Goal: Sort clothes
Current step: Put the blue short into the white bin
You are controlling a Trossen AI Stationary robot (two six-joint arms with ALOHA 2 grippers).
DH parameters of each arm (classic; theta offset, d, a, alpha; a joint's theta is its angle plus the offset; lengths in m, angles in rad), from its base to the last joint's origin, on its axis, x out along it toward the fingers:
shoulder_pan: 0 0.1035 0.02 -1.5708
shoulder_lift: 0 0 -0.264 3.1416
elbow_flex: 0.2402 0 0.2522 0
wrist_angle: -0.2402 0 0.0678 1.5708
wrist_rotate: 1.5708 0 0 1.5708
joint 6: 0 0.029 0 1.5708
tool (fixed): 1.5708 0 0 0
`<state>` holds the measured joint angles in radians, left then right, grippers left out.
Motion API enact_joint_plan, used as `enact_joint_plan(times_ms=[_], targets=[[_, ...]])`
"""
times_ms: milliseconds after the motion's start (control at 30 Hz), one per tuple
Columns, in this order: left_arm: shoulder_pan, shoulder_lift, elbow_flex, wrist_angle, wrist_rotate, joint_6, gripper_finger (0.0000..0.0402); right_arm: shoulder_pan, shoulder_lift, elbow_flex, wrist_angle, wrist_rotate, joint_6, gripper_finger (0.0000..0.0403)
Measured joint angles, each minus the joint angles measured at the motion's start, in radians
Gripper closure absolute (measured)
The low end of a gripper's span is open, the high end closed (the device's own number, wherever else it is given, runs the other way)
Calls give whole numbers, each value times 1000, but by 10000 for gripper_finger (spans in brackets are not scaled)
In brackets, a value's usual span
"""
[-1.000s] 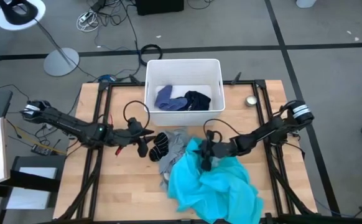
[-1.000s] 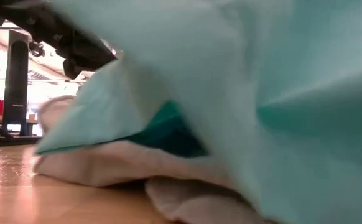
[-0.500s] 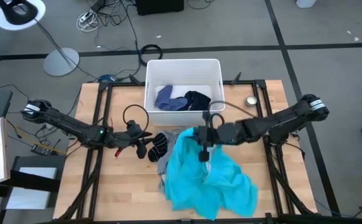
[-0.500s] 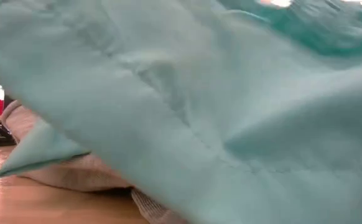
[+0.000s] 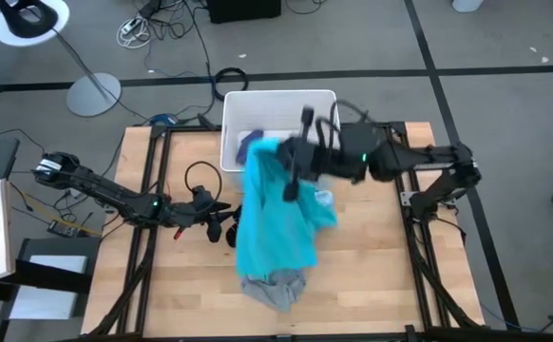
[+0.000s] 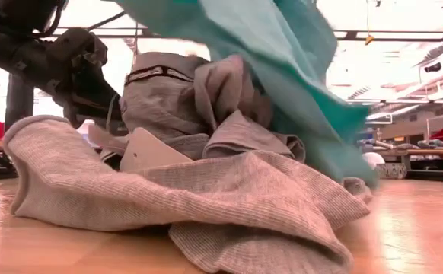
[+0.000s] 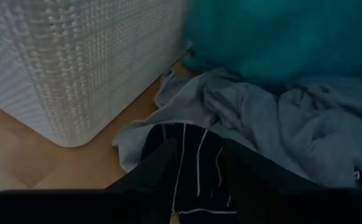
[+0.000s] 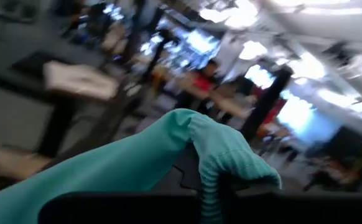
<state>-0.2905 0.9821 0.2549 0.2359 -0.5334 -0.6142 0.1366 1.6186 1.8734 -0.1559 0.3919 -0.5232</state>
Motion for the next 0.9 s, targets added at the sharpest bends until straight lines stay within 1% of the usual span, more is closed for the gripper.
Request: enact_joint_plan(times_ms=[133, 200, 300, 333, 400, 467, 533, 633, 700, 800, 867, 900], targets=[[0, 0, 1, 31, 4, 4, 266, -92, 75, 211, 4, -17, -38, 399], [0, 0, 1, 45, 4, 5, 266, -147, 113, 315, 7, -73, -39, 399], [0, 0, 1, 43, 4, 5, 266, -226, 180, 463, 40, -185, -33, 399], [0, 0, 1, 45, 4, 5, 266, -249, 200, 486, 89, -215, -27, 399], [0, 0, 1, 42, 5, 6, 266, -296, 201, 449, 295, -268, -20, 399], [0, 0, 1, 45, 5, 7, 266, -338, 208, 447, 419, -310, -20, 399], [0, 0, 1, 41, 6, 8, 266, -380, 209, 468, 470, -342, -19, 399], [0, 0, 1, 42, 6, 9, 266, -427, 208, 484, 473, -347, -21, 399], [0, 0, 1, 40, 6, 14, 266, -450, 208, 483, 456, -309, -49, 399], [0, 0, 1, 43, 7, 32, 266, -469, 208, 481, 381, -141, -124, 399], [0, 0, 1, 49, 7, 38, 266, -475, 196, 481, 268, -17, -153, 399], [1, 0, 1, 50, 6, 38, 266, -476, 191, 482, 198, 19, -152, 399]])
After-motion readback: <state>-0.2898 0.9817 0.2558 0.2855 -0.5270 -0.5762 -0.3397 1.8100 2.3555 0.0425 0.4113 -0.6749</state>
